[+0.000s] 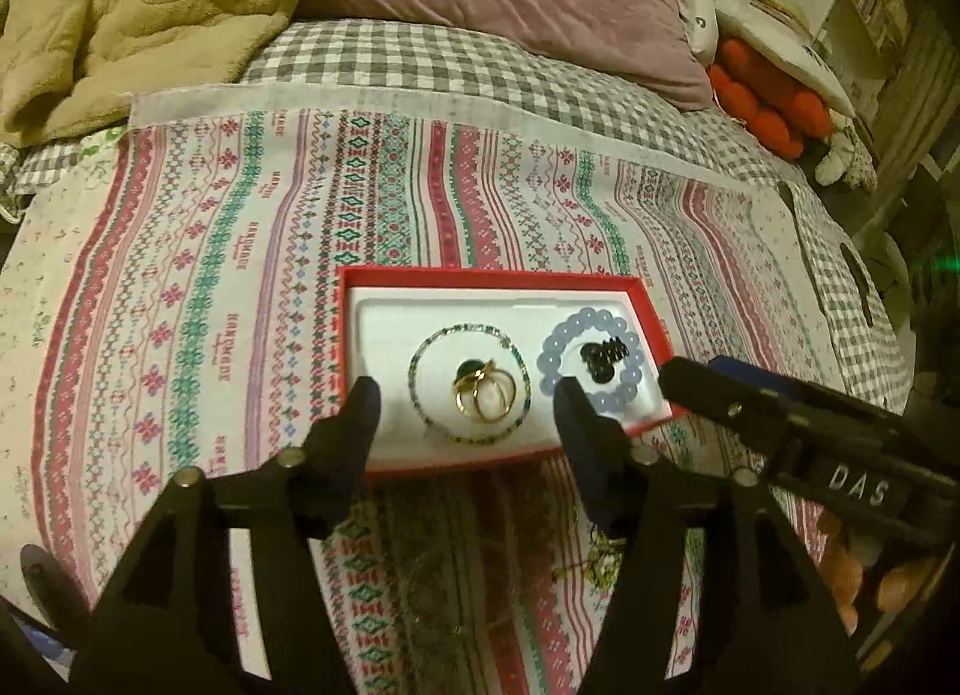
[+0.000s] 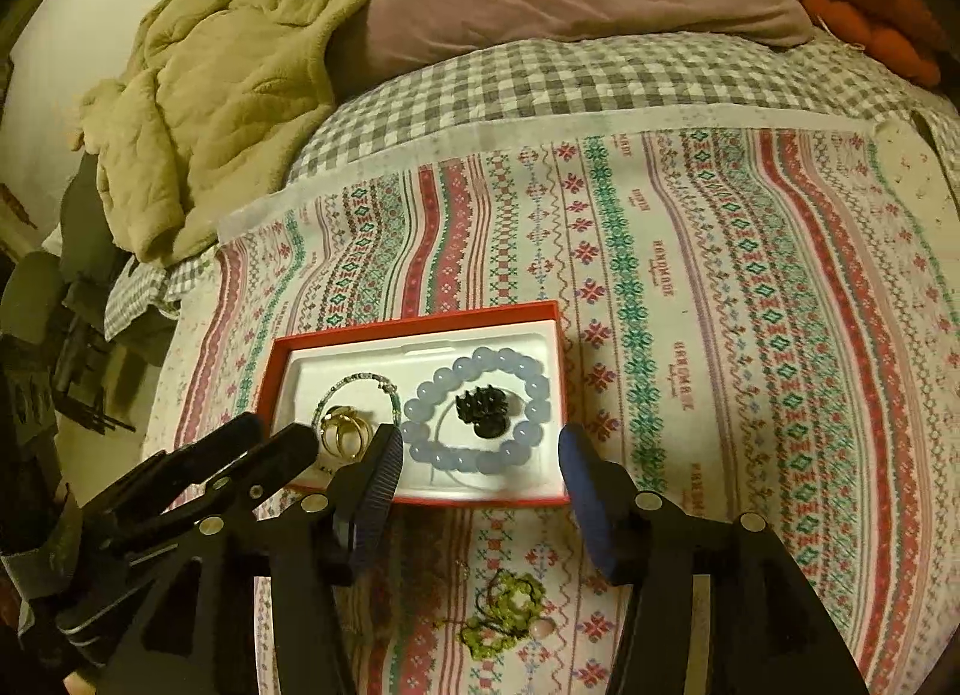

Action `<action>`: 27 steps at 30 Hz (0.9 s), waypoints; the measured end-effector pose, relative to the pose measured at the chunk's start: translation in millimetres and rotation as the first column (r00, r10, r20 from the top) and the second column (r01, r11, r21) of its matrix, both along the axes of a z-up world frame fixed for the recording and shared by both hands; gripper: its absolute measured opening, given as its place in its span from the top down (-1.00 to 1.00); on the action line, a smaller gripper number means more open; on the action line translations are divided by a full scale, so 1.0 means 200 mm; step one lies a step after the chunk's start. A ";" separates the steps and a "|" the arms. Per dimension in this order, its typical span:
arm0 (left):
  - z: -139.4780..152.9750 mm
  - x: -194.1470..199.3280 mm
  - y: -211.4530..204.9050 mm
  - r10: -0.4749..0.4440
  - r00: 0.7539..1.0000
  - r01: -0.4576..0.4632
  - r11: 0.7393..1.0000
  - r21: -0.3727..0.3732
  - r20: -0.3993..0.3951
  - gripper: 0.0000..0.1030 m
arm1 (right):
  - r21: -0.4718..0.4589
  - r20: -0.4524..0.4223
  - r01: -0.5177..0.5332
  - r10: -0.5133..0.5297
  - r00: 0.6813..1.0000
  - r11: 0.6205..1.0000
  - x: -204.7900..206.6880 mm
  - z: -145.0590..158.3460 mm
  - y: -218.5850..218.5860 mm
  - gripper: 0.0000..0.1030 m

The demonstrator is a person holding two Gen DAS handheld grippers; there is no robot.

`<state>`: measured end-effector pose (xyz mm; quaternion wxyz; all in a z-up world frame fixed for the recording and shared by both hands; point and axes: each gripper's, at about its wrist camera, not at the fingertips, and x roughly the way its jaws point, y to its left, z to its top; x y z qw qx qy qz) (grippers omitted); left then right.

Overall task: Organize jewelry
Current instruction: 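Carry the clip and rings into the red box and open both tools, then move both tools back from the box to the remaining jewelry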

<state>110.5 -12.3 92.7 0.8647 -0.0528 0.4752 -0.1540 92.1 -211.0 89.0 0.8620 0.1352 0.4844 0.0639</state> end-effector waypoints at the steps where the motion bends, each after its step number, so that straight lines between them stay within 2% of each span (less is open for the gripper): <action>1: 0.01 -0.01 0.01 0.002 1.000 -0.002 1.000 0.004 0.000 -0.28 | -0.003 0.000 0.002 -0.002 1.000 1.000 -0.01 0.01 -0.01 -0.07; 5: 0.04 -0.08 0.04 0.005 1.000 -0.005 1.000 0.020 -0.004 -0.53 | -0.023 -0.005 0.010 -0.010 1.000 1.000 -0.07 0.02 -0.03 -0.17; 12: 0.03 -0.20 0.10 0.032 0.997 -0.029 0.999 0.038 -0.064 -0.63 | -0.076 -0.014 0.014 -0.015 1.000 0.997 -0.19 0.02 -0.06 -0.36; 16: 0.01 -0.28 0.10 0.013 0.997 -0.009 0.998 0.056 -0.075 -0.79 | -0.102 -0.013 0.015 -0.016 1.000 0.995 -0.26 0.01 -0.07 -0.51; 19: -0.03 -0.33 0.10 -0.006 0.997 0.013 0.996 0.089 -0.083 -0.94 | -0.130 -0.022 0.011 -0.014 1.000 0.991 -0.29 -0.02 -0.08 -0.53; 27: -0.09 -0.42 0.15 -0.034 0.994 0.045 0.994 0.103 -0.109 -0.95 | -0.158 -0.041 -0.015 0.009 0.999 0.987 -0.37 -0.06 -0.07 -0.60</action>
